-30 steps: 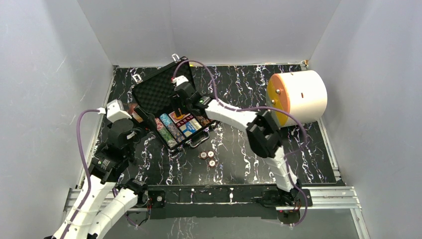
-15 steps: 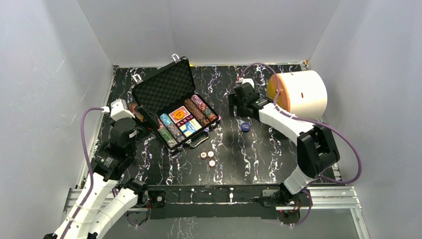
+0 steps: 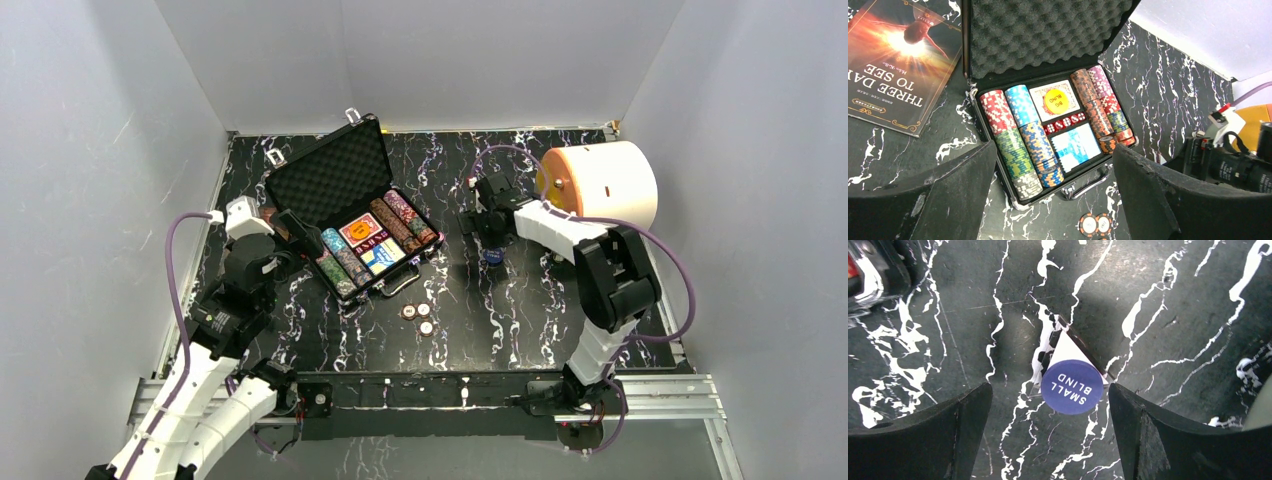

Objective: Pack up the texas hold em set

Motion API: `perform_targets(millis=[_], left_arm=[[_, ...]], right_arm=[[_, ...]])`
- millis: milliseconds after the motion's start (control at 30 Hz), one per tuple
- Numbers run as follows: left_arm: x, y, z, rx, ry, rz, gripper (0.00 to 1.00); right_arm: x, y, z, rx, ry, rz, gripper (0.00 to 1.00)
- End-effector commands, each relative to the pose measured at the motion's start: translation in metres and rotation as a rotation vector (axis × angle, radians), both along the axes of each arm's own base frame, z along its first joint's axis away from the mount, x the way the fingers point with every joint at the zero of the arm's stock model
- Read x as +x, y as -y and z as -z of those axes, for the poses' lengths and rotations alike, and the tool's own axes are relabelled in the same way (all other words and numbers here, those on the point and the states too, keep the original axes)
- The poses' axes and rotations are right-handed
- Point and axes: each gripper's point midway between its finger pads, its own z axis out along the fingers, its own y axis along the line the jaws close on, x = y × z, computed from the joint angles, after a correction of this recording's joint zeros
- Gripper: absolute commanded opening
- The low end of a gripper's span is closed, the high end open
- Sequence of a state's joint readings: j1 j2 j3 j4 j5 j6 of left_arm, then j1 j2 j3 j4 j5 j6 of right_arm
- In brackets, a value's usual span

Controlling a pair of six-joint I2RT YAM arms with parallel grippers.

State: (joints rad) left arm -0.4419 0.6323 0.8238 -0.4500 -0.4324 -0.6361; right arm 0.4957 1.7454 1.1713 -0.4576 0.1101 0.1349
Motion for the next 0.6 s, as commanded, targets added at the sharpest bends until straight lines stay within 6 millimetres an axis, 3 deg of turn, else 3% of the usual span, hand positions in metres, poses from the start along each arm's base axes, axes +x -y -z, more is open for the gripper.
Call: perform_targets(millis=[0, 200, 433, 567], left_arm=[[0.002, 0.0, -0.006, -0.004, 0.02, -0.002, 0.85], [0.003, 0.0, -0.008, -0.002, 0.024, -0.005, 0.86], [0.003, 0.001, -0.005, -0.01, 0.018, -0.005, 0.86], [0.003, 0.002, -0.006, -0.017, 0.022, -0.003, 0.86]], right_arm=[[0.014, -0.009, -0.003, 0.025, 0.01, -0.108, 0.94], [0.021, -0.001, 0.011, -0.029, 0.008, -0.09, 0.92], [0.036, 0.005, 0.007, -0.065, 0.073, -0.054, 0.93], [0.026, -0.001, 0.019, -0.037, 0.011, -0.079, 0.93]])
